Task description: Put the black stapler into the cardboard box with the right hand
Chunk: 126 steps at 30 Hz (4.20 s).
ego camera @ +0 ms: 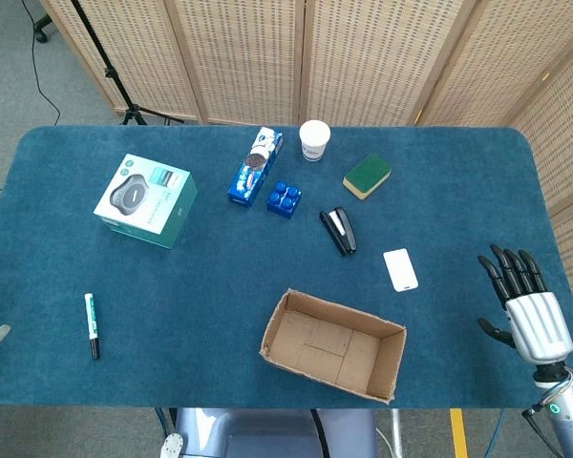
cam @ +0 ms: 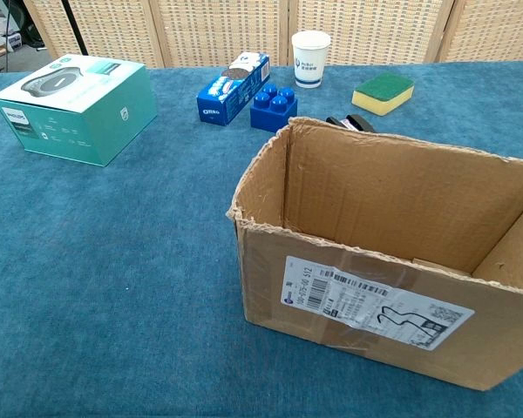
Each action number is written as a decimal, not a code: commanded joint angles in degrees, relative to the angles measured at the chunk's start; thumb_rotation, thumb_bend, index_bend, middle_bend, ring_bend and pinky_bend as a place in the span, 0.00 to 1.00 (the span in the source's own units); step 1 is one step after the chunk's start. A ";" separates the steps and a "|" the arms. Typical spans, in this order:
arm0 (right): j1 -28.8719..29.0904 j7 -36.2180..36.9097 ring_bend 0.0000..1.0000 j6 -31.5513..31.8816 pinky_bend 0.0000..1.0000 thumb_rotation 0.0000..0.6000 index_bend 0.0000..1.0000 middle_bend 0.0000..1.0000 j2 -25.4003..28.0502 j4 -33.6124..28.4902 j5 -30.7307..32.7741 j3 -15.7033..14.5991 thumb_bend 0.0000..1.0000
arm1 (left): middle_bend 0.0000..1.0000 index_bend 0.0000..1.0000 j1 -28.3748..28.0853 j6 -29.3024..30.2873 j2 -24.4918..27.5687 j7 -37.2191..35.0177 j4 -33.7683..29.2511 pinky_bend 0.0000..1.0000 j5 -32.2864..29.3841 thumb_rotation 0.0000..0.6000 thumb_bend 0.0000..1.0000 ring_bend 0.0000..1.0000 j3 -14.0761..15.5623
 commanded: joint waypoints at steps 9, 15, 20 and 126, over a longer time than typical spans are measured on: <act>4.13 4.54 0.00 -3.83 0.01 1.00 0.00 0.00 1.37 3.49 -4.12 -0.45 0.00 | 0.00 0.00 0.13 -0.32 -0.21 -0.89 0.55 0.00 -0.47 1.00 0.00 0.00 -0.18; 14.49 11.12 0.00 -9.21 0.01 1.00 0.00 0.00 3.74 9.94 -10.94 0.72 0.00 | 0.00 0.00 -0.28 -0.21 -0.75 -0.86 1.21 0.00 0.25 1.00 0.00 0.00 -0.36; 21.40 15.67 0.00 -9.79 0.01 1.00 0.09 0.00 1.34 19.15 -15.31 1.17 0.00 | 0.00 0.00 -0.46 -0.25 -1.23 -0.35 1.19 0.00 0.33 1.00 0.00 0.00 -0.47; 47.83 9.84 0.00 -50.03 0.13 1.00 0.10 0.04 -6.17 18.21 2.55 -1.85 0.00 | 0.00 0.00 -5.28 -10.33 -2.63 4.21 1.19 0.00 -5.44 1.00 0.00 0.00 -0.93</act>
